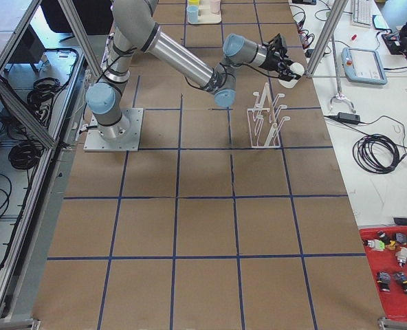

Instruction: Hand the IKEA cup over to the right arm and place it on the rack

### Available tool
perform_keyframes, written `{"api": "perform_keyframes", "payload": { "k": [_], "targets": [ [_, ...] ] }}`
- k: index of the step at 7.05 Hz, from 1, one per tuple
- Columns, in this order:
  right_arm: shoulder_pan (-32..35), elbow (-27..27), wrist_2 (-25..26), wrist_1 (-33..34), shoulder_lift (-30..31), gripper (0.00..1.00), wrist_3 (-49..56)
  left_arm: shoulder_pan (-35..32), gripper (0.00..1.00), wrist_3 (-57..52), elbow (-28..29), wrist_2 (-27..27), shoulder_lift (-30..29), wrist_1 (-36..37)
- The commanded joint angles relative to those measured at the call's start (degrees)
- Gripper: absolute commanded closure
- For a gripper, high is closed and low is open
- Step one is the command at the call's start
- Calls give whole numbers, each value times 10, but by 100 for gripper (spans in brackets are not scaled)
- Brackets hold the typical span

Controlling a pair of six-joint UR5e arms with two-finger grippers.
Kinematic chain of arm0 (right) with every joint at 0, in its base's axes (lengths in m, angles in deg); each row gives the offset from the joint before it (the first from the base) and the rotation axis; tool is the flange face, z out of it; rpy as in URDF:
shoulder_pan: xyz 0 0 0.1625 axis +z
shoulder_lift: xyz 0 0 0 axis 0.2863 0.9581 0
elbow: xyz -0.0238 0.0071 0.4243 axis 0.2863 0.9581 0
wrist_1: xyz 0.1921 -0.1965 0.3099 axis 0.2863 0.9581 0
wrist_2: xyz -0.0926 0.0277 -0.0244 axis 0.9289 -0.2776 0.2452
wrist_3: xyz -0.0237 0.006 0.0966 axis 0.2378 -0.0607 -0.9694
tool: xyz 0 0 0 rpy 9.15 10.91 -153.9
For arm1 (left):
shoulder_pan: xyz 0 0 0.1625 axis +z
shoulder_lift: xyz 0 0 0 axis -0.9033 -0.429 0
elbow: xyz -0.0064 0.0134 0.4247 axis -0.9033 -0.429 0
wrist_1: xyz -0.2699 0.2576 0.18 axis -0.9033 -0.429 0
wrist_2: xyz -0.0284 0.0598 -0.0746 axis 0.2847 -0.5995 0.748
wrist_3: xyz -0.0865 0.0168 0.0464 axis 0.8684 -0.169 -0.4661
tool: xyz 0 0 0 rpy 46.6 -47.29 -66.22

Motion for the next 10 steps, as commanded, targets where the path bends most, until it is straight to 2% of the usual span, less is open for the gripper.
{"api": "perform_keyframes", "payload": {
  "k": [1, 4, 5, 6, 7, 10],
  "targets": [
    [0, -13, 1, 7, -7, 90, 2, 49, 0, -36, -41, -16, 6, -1],
    [0, -56, 2, 28, -7, 90, 3, 190, 0, -171, -92, -14, 27, 14],
    [0, -67, 2, 28, -7, 85, 2, 221, 0, -216, -110, -16, 38, 33],
    [0, -69, 2, 34, -7, 16, 2, 246, 1, -228, -133, -15, 49, 34],
    [0, -69, 1, 34, -7, 0, -1, 255, 1, -234, -160, -15, 65, 44],
    [-2, -63, 0, 34, 1, 0, 1, 257, 1, -276, -237, -35, 72, 135]
  ]
}}
